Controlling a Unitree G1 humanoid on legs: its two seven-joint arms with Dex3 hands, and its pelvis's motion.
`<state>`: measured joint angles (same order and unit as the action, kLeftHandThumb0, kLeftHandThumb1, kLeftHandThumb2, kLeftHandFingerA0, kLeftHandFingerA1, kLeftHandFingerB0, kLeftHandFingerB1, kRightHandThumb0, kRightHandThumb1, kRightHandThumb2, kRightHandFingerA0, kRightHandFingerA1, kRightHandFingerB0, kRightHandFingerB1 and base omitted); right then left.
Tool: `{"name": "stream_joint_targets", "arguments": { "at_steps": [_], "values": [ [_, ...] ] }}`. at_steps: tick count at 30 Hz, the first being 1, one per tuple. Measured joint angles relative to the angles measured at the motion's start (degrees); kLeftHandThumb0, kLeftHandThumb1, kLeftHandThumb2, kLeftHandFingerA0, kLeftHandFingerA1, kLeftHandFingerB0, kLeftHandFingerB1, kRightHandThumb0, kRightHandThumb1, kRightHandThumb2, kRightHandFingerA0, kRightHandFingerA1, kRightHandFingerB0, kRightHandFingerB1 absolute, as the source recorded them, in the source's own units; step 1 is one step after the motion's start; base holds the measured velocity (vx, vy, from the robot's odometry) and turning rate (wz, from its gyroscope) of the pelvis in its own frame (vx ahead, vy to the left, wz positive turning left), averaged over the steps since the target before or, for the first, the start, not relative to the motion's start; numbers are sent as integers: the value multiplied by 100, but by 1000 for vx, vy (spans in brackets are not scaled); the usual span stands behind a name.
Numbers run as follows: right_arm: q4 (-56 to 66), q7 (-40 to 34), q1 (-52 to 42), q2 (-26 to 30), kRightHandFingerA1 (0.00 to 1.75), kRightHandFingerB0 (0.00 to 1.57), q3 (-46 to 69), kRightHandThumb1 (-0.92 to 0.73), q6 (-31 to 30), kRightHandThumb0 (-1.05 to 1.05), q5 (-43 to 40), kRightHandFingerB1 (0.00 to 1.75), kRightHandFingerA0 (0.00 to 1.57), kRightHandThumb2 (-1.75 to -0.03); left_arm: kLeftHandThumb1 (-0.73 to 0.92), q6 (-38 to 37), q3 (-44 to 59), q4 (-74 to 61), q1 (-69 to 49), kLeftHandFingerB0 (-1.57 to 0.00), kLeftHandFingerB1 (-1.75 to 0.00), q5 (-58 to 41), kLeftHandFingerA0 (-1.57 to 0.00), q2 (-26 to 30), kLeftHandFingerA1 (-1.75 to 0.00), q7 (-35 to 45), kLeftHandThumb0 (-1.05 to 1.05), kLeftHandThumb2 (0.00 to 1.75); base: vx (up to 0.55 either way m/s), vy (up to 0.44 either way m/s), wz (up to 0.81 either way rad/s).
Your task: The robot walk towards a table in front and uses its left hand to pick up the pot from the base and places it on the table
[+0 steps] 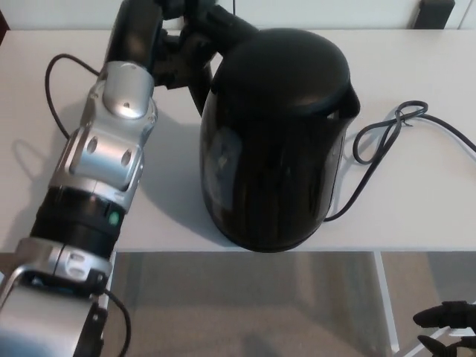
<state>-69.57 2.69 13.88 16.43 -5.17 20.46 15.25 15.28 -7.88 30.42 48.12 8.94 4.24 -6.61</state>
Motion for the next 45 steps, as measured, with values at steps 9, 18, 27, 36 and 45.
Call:
{"name": "stream_joint_targets", "arguments": {
  "at_steps": [9,18,27,36,45],
  "values": [
    [5,0,15,0,53,76,18,-68,-1,-65,-2,43,87,-62,75,-198,-211,65,146,-73,-48,129,-109,24,-89,164,-35,63,0,0,0],
    [18,-1,15,1,53,76,25,-69,-1,-66,0,43,84,-62,67,-194,181,-62,145,-85,-110,-30,-112,-203,-103,458,-21,81,0,0,0],
    [18,-1,31,0,56,76,23,-70,-1,-68,3,44,89,-63,76,405,1234,-459,150,-80,-106,-678,-93,-711,-112,737,-22,71,0,0,0],
    [18,-1,47,0,56,76,24,-70,0,-67,3,44,88,-63,82,1302,2145,-1118,544,-74,-109,-1295,-85,-948,-120,739,-17,67,0,0,0],
    [15,-1,51,2,53,77,24,-70,-1,-66,3,43,87,-62,83,2218,2875,-1568,1186,-74,-112,-1798,-87,-784,-122,677,-13,71,0,0,0]
  ]
}}
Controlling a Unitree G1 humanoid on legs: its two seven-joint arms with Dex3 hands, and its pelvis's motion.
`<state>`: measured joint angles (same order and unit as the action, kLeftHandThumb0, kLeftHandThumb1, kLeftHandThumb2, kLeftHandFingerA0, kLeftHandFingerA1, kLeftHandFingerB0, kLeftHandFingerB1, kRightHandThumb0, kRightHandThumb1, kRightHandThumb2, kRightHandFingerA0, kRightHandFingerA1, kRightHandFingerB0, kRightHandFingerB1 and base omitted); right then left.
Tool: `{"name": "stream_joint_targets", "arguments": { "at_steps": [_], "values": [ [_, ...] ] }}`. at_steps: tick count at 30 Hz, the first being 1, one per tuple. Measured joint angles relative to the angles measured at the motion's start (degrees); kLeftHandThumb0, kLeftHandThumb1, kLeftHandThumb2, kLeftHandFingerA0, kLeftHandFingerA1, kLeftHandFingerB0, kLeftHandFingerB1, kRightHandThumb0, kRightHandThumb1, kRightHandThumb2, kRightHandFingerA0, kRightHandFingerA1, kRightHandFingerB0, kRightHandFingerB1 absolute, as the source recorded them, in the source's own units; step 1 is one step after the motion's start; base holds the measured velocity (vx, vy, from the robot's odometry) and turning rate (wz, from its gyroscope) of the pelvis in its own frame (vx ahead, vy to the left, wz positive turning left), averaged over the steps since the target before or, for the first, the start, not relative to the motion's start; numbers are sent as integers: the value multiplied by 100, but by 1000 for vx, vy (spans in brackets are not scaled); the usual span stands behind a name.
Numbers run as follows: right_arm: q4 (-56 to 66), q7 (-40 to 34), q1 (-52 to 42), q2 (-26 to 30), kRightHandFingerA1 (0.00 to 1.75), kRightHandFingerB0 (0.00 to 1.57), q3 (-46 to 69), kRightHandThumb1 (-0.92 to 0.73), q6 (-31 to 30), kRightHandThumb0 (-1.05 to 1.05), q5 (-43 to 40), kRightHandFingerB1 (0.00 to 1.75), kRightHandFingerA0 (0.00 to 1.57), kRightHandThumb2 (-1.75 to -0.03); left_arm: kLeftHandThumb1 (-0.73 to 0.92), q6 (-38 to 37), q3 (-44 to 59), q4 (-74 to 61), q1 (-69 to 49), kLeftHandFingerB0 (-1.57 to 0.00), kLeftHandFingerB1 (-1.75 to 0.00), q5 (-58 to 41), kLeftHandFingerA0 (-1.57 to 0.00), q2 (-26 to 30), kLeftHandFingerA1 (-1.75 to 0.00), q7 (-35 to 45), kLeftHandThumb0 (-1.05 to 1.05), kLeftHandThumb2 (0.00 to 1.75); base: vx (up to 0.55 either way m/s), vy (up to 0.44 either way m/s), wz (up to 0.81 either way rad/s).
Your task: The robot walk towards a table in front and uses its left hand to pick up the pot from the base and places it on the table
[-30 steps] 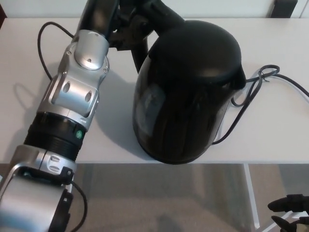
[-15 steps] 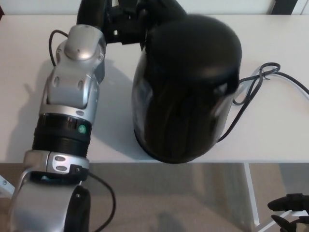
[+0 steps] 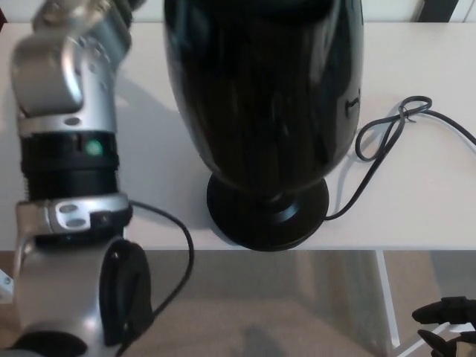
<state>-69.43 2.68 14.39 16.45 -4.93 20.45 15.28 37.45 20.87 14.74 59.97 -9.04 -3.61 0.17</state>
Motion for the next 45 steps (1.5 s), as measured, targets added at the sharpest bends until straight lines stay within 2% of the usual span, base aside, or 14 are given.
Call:
{"name": "stream_joint_targets", "arguments": {
  "at_steps": [3,8,10,13,17,19,26,28,34,36,45],
  "values": [
    [-10,0,6,6,55,76,3,-70,-1,-66,-1,43,89,-62,84,242,95,-100,126,-67,-114,-154,-85,228,-123,12,-12,73,0,0,0],
    [-15,1,10,9,53,78,26,-69,-1,-65,-3,43,87,-62,78,547,237,-112,125,-72,-107,-337,-91,615,-116,37,-12,77,0,0,0],
    [-14,2,10,13,53,77,41,-69,-2,-65,-4,43,88,-62,73,580,236,-95,118,-73,-106,-354,-84,791,-120,66,-15,77,0,0,0],
    [-13,2,14,25,53,78,54,-69,-7,-64,-3,43,88,-62,71,580,164,91,35,-72,-104,-348,-82,1302,-121,183,-15,79,0,0,0],
    [-13,2,19,37,54,78,66,-69,-12,-64,-3,44,89,-62,73,537,91,402,-80,-75,-102,-343,-77,1719,-123,313,-12,79,0,0,0],
    [-14,2,12,63,55,79,67,-69,-12,-65,-3,44,89,-62,76,471,73,562,-170,-75,-101,-331,-75,1898,-122,364,-15,74,0,0,0],
    [-17,16,10,139,57,79,112,-69,-12,-64,-12,44,92,-62,75,73,16,1290,-387,-74,-104,-281,-76,2351,-126,493,-12,79,0,0,0],
    [-16,24,4,139,55,78,119,-69,-12,-65,-13,43,89,-62,74,-55,15,1505,-434,-77,-99,-266,-80,2406,-123,502,-13,77,0,0,0],
    [-16,43,-2,139,55,79,122,-69,-11,-66,-12,44,89,-62,73,-468,-47,2082,-595,-79,-101,-162,-86,2461,-123,505,-12,79,0,0,0],
    [-16,46,-8,141,55,79,125,-69,-10,-66,-12,44,89,-62,75,-618,-104,2228,-667,-78,-103,-101,-83,2448,-126,495,-12,78,0,0,0],
    [-12,60,-10,140,54,78,134,-69,-9,-66,-11,44,88,-62,74,-1242,-513,2532,-1030,-81,-96,155,-92,2272,-121,398,-15,71,0,0,0]
  ]
}}
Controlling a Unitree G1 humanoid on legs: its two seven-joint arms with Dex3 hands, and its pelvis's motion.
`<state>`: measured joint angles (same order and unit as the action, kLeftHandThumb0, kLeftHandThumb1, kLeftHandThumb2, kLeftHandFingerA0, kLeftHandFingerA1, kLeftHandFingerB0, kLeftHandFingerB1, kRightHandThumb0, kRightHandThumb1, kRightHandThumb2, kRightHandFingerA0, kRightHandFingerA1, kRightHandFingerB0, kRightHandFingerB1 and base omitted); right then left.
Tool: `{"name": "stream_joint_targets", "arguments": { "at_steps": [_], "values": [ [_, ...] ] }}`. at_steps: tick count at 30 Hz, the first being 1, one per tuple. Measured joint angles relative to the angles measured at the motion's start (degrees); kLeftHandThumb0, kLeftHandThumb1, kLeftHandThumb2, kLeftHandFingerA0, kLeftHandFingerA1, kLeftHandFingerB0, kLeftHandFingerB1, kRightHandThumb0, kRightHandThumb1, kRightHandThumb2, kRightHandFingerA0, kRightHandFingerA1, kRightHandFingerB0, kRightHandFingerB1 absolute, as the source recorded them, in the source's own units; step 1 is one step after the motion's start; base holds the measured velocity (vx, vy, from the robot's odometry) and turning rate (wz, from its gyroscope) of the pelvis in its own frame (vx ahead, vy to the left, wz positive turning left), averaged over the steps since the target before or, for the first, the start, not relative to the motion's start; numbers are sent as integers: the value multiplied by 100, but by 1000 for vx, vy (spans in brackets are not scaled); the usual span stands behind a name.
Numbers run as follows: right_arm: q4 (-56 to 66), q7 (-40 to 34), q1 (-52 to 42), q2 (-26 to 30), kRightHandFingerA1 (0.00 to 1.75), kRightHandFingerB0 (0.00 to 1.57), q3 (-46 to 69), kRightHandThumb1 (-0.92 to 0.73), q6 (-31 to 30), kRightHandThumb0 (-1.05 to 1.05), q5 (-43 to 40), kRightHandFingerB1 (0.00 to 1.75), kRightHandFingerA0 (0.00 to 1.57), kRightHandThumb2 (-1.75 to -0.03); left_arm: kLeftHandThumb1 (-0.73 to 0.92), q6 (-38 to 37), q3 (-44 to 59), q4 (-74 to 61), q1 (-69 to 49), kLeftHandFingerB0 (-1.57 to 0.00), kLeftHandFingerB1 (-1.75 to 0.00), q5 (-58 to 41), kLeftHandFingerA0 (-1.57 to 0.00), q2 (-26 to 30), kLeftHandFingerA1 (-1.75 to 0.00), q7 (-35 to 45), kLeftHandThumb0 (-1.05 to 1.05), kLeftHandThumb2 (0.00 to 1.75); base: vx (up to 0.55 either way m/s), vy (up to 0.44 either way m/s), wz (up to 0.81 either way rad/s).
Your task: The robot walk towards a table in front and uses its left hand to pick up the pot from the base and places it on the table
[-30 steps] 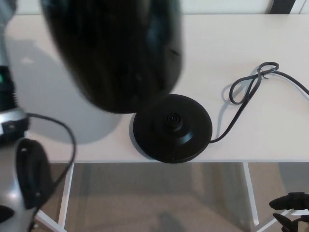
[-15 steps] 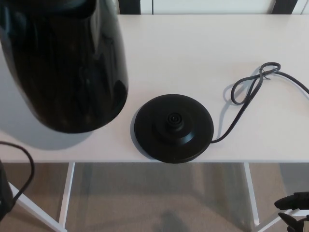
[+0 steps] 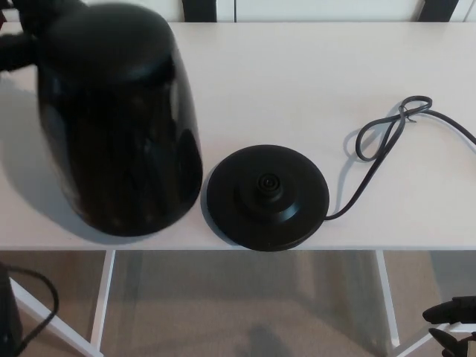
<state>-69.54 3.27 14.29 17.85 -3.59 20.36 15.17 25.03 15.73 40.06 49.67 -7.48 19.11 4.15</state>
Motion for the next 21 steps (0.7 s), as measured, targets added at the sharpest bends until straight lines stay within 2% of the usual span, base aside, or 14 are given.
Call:
{"name": "stream_joint_targets", "arguments": {
  "at_steps": [10,12,17,18,19,20,21],
  "values": [
    [13,1,1,3,53,77,-2,-69,0,-65,3,43,89,-62,75,-853,-367,355,-71,-78,-95,253,-92,-119,-120,-184,-16,70,0,0,0],
    [21,11,2,4,53,78,5,-69,-2,-65,-2,44,89,-62,74,-1053,-401,487,-68,-81,-94,284,-94,-119,-119,-219,-15,74,0,0,0],
    [30,16,10,4,56,79,9,-69,-16,-65,-2,44,89,-62,75,-1358,-420,673,-59,-83,-89,311,-95,-119,-114,-296,-15,70,0,0,0],
    [35,16,10,4,56,79,6,-69,-17,-65,0,44,90,-63,78,-1403,-430,699,-52,-82,-82,321,-91,-119,-110,-314,-17,63,0,0,0],
    [41,16,10,4,55,79,5,-69,-18,-65,0,44,90,-62,79,-1438,-438,720,-48,-81,-66,330,-89,-119,-99,-333,-20,63,0,0,0],
    [47,16,12,4,55,79,6,-69,-20,-65,-1,44,90,-62,79,-1479,-450,747,-38,-81,-66,345,-89,-119,-99,-354,-20,63,0,0,0],
    [53,16,15,5,55,77,5,-70,-25,-65,0,44,89,-62,78,-1523,-457,766,-32,-66,-44,364,-82,-119,-65,-374,-26,63,0,0,0]
  ]
}}
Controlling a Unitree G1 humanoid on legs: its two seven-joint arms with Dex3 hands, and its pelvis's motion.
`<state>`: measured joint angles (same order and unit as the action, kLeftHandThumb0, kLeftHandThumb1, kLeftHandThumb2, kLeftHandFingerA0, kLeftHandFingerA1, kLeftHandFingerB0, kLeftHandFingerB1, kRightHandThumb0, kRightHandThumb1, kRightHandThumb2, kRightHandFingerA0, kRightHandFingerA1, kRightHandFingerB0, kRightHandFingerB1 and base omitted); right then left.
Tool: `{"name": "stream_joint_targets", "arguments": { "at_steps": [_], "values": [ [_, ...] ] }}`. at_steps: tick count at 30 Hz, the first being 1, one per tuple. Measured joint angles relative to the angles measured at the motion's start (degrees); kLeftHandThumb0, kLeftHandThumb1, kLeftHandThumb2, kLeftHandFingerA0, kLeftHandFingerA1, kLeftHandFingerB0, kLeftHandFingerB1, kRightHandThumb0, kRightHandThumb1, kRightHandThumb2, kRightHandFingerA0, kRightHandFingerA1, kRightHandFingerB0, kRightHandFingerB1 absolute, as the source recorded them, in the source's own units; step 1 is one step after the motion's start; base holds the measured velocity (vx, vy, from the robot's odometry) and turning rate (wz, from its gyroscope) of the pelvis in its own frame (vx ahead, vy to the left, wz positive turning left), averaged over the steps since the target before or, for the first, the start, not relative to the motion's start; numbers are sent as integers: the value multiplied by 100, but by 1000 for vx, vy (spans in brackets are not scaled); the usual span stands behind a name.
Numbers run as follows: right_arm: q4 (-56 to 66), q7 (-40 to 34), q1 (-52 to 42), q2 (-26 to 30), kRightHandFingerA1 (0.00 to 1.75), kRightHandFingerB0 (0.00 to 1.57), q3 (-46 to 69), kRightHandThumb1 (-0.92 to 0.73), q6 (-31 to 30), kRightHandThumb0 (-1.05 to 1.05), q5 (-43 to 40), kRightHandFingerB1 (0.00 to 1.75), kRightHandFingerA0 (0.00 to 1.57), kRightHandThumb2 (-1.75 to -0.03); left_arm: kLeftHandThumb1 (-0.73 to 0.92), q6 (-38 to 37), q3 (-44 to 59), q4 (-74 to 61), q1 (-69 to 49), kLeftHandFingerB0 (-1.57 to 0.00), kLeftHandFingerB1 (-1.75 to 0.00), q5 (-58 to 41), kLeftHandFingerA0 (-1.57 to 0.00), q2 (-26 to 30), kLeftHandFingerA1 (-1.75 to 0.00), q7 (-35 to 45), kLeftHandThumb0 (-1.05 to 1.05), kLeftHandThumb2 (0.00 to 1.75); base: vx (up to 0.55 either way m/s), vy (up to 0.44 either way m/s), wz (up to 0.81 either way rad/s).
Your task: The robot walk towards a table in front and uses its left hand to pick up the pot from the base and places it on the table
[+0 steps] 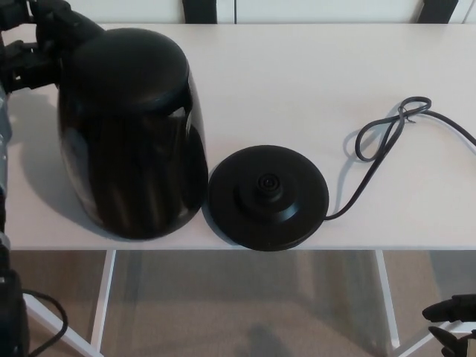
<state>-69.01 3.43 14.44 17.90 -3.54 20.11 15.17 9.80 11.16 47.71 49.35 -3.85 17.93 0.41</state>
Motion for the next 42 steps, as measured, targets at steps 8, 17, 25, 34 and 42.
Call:
{"name": "stream_joint_targets", "arguments": {
  "at_steps": [8,17,25,34,42],
  "values": [
    [28,4,55,4,58,81,-11,-69,-28,-66,1,45,92,-62,36,-58,-304,212,108,0,0,89,0,305,0,381,-53,67,0,0,0],
    [34,16,85,4,56,79,-7,-68,-28,-65,-1,44,90,-62,39,-58,-945,771,318,0,0,242,0,883,0,1295,-53,52,0,0,0],
    [38,31,88,4,54,78,2,-68,-28,-63,-5,43,89,-62,38,-77,-1284,1091,290,0,0,343,0,1205,0,2052,-53,52,0,0,0],
    [36,67,88,12,53,79,25,-67,-30,-63,-27,43,86,-62,40,-165,-1352,1253,152,0,0,382,0,1660,0,2873,-55,53,0,0,0],
    [14,92,68,8,55,81,12,-65,-36,-63,-28,44,90,-61,41,-244,-1123,578,-487,0,0,286,0,2240,0,3644,-60,53,0,0,0]
  ]
}}
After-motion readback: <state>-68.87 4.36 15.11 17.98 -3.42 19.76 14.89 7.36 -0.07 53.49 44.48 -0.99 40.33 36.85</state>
